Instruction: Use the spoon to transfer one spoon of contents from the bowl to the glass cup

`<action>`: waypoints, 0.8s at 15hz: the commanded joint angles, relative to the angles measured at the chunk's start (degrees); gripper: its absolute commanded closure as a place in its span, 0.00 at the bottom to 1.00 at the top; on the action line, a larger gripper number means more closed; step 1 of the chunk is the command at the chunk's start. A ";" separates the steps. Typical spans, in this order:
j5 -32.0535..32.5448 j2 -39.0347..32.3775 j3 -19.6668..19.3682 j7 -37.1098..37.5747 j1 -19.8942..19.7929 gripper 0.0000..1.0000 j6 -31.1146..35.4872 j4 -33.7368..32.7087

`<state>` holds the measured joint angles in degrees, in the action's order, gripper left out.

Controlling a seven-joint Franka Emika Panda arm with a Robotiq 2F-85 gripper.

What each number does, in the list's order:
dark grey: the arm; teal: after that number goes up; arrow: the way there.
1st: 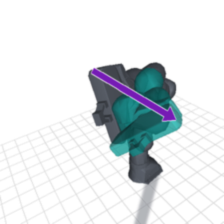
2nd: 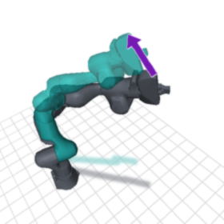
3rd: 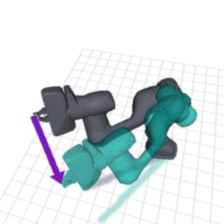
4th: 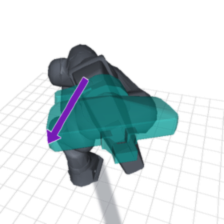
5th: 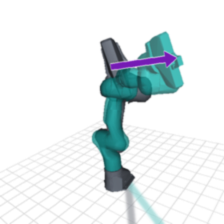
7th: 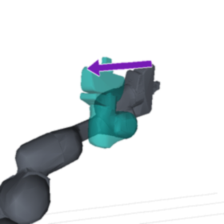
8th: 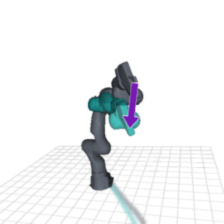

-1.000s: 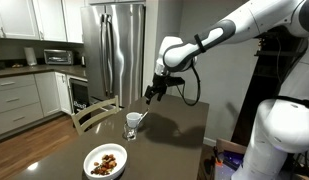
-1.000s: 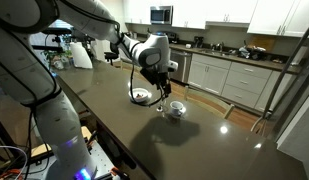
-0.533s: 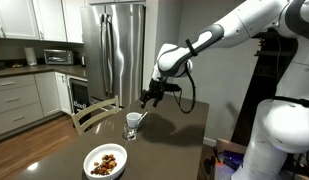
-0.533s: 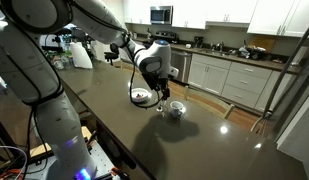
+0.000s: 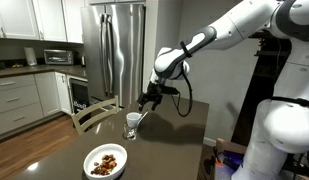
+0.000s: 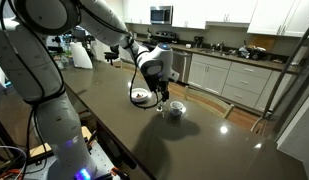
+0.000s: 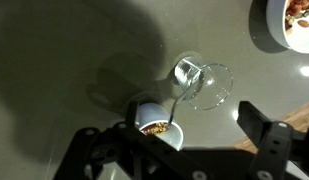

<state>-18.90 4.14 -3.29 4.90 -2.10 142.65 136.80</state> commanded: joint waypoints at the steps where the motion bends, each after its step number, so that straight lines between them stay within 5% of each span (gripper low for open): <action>1: 0.10 -0.01 0.07 0.11 -0.08 0.00 -0.13 -0.09; 12: -11.20 -1.68 -1.91 -0.90 -0.73 0.00 -7.06 -3.04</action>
<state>-27.15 3.98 -4.56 4.97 -2.17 138.50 135.89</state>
